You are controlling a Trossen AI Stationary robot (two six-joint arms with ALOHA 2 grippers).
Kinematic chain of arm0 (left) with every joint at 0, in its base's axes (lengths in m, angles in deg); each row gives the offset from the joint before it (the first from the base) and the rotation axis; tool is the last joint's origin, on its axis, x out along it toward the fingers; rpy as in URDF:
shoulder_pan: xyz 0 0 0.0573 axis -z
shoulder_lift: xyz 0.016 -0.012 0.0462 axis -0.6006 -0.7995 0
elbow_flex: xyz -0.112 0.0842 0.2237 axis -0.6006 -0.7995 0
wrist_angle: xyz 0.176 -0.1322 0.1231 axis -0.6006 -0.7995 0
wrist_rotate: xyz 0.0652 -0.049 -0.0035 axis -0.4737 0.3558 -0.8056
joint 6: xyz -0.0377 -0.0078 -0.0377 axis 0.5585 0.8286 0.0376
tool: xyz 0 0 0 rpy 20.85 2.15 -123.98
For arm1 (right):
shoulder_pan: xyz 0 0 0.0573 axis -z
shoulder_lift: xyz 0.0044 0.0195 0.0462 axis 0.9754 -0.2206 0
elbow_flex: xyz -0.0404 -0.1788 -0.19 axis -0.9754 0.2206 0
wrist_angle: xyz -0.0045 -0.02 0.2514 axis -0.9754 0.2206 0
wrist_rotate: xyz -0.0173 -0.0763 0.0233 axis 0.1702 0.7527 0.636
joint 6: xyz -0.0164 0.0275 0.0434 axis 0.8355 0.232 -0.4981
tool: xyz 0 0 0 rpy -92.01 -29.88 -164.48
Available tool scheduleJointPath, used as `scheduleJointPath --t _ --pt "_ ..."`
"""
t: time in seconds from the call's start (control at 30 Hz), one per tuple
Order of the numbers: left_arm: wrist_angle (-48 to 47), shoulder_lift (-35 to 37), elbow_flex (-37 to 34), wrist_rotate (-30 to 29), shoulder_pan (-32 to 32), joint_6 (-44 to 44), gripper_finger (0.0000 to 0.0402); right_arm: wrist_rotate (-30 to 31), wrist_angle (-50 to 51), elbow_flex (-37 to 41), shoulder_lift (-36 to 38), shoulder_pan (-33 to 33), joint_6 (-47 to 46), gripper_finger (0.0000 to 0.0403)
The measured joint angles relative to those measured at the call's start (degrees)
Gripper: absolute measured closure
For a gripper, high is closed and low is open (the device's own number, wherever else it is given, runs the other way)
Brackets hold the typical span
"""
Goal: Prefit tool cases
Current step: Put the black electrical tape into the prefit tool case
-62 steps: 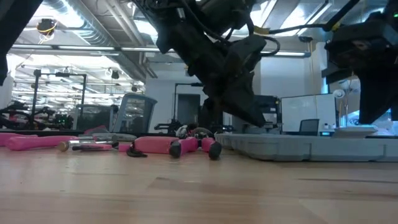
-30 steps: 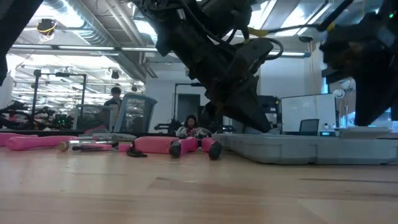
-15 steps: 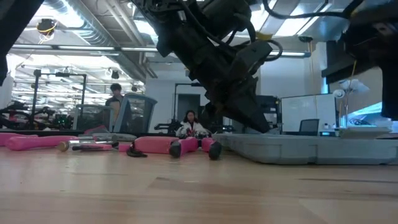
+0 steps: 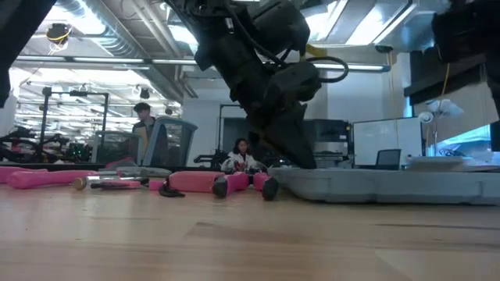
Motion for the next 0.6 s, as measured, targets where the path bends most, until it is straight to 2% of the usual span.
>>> scheduleJointPath --t 0.13,0.23,0.37,0.6 --pt "0.39 0.46 0.01 0.54 -0.33 -1.48 0.0401 -1.87 0.69 0.02 -0.68 0.13 8.10 0.0235" --pt "0.72 0.46 0.00 0.38 -0.21 -1.30 0.0401 -0.65 0.14 0.02 -0.62 0.42 9.89 0.0211" --pt "3.26 0.46 0.00 -0.08 -0.18 -0.29 0.0401 2.89 0.17 0.02 -0.62 1.20 14.29 0.0209" --pt "6.10 0.48 0.00 -1.24 -0.26 0.12 0.0401 1.40 -0.42 0.02 -1.97 2.08 33.55 0.0232"
